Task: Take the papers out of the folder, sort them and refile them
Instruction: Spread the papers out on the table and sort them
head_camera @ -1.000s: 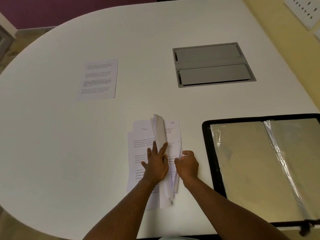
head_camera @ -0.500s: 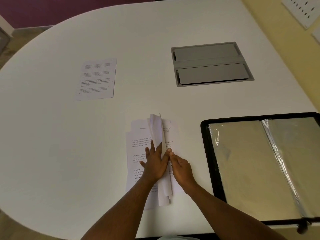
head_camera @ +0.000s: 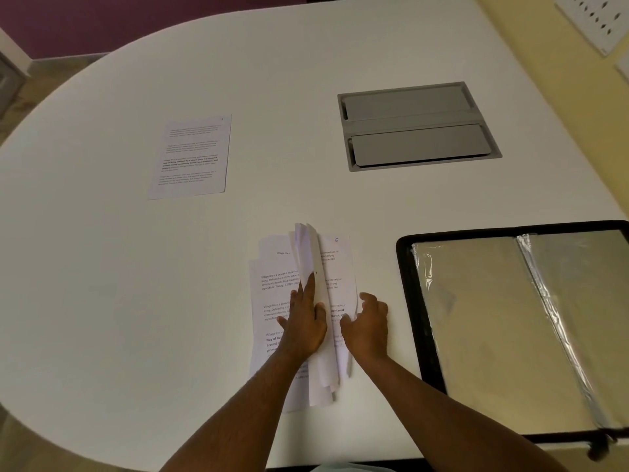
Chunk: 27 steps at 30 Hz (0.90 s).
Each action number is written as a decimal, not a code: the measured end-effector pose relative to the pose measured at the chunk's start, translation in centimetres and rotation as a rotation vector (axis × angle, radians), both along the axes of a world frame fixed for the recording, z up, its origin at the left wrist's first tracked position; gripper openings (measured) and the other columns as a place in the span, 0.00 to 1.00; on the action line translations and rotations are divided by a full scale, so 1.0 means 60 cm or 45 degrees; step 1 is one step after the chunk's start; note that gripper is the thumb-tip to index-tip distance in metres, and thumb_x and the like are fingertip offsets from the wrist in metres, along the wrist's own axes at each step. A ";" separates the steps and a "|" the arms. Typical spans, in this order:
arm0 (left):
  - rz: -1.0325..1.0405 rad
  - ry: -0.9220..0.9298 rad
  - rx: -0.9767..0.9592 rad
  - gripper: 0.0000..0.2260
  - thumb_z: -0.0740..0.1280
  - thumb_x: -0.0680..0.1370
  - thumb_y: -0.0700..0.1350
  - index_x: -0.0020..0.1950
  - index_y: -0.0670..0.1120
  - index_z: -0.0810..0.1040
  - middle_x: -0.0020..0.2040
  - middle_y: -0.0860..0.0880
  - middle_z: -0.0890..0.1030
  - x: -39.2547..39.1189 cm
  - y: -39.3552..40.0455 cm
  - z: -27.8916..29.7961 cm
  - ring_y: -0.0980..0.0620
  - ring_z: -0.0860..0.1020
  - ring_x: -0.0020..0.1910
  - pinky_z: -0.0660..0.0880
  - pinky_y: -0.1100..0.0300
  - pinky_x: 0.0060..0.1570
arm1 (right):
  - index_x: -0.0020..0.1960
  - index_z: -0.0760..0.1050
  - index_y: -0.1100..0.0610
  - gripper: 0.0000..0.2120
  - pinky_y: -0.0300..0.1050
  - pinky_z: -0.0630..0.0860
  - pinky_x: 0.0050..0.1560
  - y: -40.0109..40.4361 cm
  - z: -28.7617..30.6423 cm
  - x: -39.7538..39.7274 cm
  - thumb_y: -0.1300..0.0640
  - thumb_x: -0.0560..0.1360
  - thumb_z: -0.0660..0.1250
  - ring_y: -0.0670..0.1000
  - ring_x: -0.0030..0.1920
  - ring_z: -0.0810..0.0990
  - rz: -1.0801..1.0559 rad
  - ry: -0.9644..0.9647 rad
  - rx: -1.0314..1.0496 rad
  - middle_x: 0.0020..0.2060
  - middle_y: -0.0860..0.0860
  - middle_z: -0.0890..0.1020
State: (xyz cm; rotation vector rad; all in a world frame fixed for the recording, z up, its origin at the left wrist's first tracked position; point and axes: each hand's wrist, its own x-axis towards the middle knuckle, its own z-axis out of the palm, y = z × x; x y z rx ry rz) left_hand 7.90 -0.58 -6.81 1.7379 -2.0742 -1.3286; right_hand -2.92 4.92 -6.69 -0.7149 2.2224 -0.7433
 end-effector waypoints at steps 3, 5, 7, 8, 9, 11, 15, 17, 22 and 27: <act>0.060 0.098 -0.062 0.29 0.54 0.80 0.51 0.78 0.59 0.44 0.78 0.53 0.56 0.006 0.003 0.000 0.49 0.59 0.75 0.55 0.29 0.69 | 0.63 0.71 0.57 0.18 0.31 0.75 0.39 -0.001 0.011 0.000 0.53 0.76 0.70 0.49 0.49 0.81 0.028 -0.133 -0.086 0.52 0.49 0.79; 0.097 0.179 -0.098 0.30 0.55 0.81 0.47 0.78 0.60 0.43 0.77 0.58 0.55 0.010 0.004 0.000 0.54 0.57 0.75 0.54 0.32 0.71 | 0.49 0.77 0.52 0.13 0.31 0.71 0.36 0.001 0.019 0.007 0.44 0.76 0.62 0.41 0.38 0.78 0.107 -0.217 -0.213 0.40 0.42 0.79; 0.099 0.231 -0.122 0.24 0.52 0.82 0.51 0.77 0.61 0.51 0.74 0.57 0.61 0.010 0.007 0.003 0.55 0.60 0.73 0.57 0.33 0.71 | 0.47 0.80 0.50 0.16 0.27 0.70 0.40 0.004 0.016 0.013 0.44 0.80 0.56 0.38 0.39 0.77 0.167 -0.291 -0.272 0.38 0.39 0.79; 0.111 0.210 -0.109 0.21 0.50 0.82 0.57 0.76 0.61 0.57 0.72 0.54 0.67 0.009 0.008 0.007 0.53 0.64 0.72 0.59 0.33 0.69 | 0.50 0.81 0.50 0.16 0.25 0.70 0.42 0.006 0.015 0.014 0.46 0.81 0.56 0.37 0.42 0.77 0.180 -0.318 -0.270 0.40 0.38 0.79; 0.133 0.183 -0.092 0.23 0.47 0.80 0.63 0.73 0.60 0.62 0.69 0.52 0.71 0.006 0.008 0.009 0.51 0.67 0.69 0.61 0.34 0.68 | 0.53 0.81 0.51 0.16 0.24 0.69 0.43 0.008 0.011 0.014 0.48 0.82 0.56 0.37 0.44 0.77 0.192 -0.325 -0.260 0.42 0.38 0.79; 0.183 0.170 -0.056 0.29 0.46 0.76 0.69 0.71 0.57 0.66 0.65 0.51 0.74 0.003 0.008 0.006 0.50 0.70 0.67 0.63 0.35 0.67 | 0.56 0.81 0.53 0.13 0.24 0.71 0.47 0.011 0.003 0.009 0.51 0.82 0.59 0.38 0.45 0.77 0.224 -0.319 -0.266 0.45 0.41 0.80; 0.183 0.183 -0.068 0.18 0.51 0.78 0.62 0.62 0.57 0.69 0.56 0.54 0.76 0.004 0.006 0.007 0.52 0.74 0.58 0.68 0.37 0.63 | 0.56 0.79 0.50 0.09 0.28 0.74 0.48 0.013 -0.002 0.003 0.50 0.79 0.64 0.43 0.49 0.79 0.225 -0.281 -0.272 0.47 0.41 0.81; 0.174 0.171 -0.042 0.22 0.49 0.78 0.63 0.68 0.57 0.68 0.63 0.53 0.74 0.005 0.007 0.012 0.51 0.71 0.65 0.64 0.36 0.67 | 0.59 0.76 0.51 0.12 0.27 0.73 0.46 0.013 -0.002 0.001 0.47 0.80 0.61 0.46 0.52 0.80 0.125 -0.259 -0.258 0.49 0.43 0.80; 0.170 0.183 -0.071 0.30 0.53 0.81 0.56 0.78 0.57 0.39 0.75 0.48 0.64 0.007 0.011 0.026 0.46 0.75 0.64 0.70 0.44 0.66 | 0.70 0.67 0.55 0.22 0.43 0.78 0.56 0.014 -0.004 -0.001 0.46 0.79 0.61 0.52 0.59 0.78 -0.045 -0.160 -0.249 0.62 0.52 0.77; 0.332 0.177 -0.024 0.18 0.61 0.82 0.49 0.70 0.45 0.69 0.65 0.46 0.77 0.008 0.004 0.026 0.45 0.77 0.63 0.72 0.59 0.58 | 0.64 0.75 0.57 0.17 0.41 0.72 0.62 0.019 -0.011 0.004 0.51 0.77 0.67 0.51 0.63 0.74 0.100 0.230 -0.430 0.63 0.52 0.77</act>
